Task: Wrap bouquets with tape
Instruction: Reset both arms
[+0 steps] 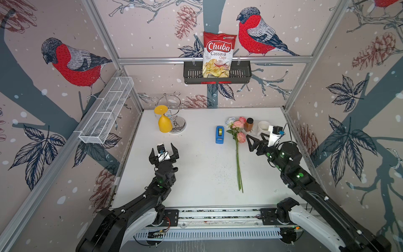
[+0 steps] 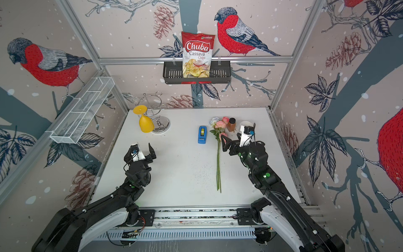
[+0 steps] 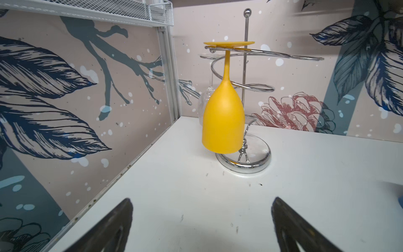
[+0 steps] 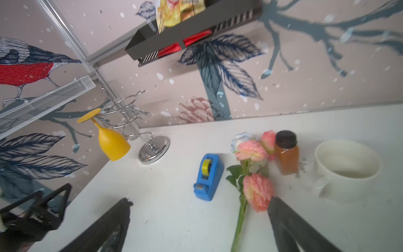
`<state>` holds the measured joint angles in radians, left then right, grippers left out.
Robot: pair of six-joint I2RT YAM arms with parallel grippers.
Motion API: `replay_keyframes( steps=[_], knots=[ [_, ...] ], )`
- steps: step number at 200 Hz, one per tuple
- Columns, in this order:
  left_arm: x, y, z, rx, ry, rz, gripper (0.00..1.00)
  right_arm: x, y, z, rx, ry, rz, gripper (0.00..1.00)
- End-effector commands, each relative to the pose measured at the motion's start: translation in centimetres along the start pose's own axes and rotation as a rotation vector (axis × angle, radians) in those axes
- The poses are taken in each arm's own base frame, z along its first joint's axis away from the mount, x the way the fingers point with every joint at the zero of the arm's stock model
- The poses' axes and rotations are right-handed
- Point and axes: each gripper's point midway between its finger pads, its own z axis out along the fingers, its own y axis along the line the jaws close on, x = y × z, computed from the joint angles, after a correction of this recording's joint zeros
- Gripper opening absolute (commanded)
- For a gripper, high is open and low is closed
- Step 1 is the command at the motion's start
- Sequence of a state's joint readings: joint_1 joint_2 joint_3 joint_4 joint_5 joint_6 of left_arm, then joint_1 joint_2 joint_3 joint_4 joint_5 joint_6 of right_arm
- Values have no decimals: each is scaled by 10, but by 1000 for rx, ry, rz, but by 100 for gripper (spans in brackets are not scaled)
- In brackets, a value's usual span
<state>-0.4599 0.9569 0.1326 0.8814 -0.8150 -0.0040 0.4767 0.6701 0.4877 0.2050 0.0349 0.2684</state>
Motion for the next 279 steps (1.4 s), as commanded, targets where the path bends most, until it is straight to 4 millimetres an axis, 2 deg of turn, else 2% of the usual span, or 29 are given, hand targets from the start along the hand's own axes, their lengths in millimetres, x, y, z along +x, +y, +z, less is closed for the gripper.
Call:
replay_keyframes(
  steps=[1, 18, 31, 54, 79, 95, 109, 133, 156, 176, 186, 196, 206, 214, 220, 241, 253, 279],
  knots=[
    [-12, 10, 6, -41, -53, -70, 98, -42, -37, -31, 213, -325, -138, 100],
    [-6, 14, 14, -52, -36, -71, 98, -32, -80, -51, 436, -390, -138, 100],
    [-1, 17, 19, -57, -31, -77, 98, -15, -107, -55, 545, -354, -156, 100],
    [3, 19, 26, -52, -51, -67, 98, 25, -147, -50, 622, -243, -127, 100],
    [14, 11, 32, -13, -25, -65, 98, 59, -177, -52, 663, -198, -73, 100],
    [24, 9, 39, -12, 2, -48, 98, 71, -185, -54, 669, -174, -91, 100],
    [27, 6, 48, -33, 34, -32, 97, 71, -189, -55, 664, -188, -102, 100],
    [30, -5, 53, 32, 50, 26, 97, 74, -192, -43, 631, -162, -100, 100],
    [23, 4, 47, 23, -5, 31, 97, 71, -192, -27, 589, -158, -112, 100],
    [18, 5, 40, 79, -70, 65, 97, 70, -194, -10, 564, -127, -132, 100],
    [22, 12, 44, 76, -71, 11, 96, 67, -194, -2, 548, -123, -148, 100],
    [30, 19, 50, 70, -58, -25, 96, 76, -197, 2, 545, -102, -154, 100],
    [39, 18, 56, 79, -43, -34, 96, 81, -200, 5, 543, -101, -149, 100],
    [35, 17, 59, 80, -60, -26, 96, 85, -202, 8, 541, -94, -150, 100],
    [40, 14, 60, 97, -25, -26, 96, 90, -203, 10, 541, -82, -149, 100],
    [53, 14, 85, 68, 76, -25, 96, 93, -213, 24, 569, -60, -154, 100],
    [51, 13, 83, 72, 60, -18, 96, 100, -218, 28, 598, 9, -138, 100],
    [51, 13, 83, 70, 64, -17, 96, 96, -217, 26, 604, -26, -149, 100]
  ],
)
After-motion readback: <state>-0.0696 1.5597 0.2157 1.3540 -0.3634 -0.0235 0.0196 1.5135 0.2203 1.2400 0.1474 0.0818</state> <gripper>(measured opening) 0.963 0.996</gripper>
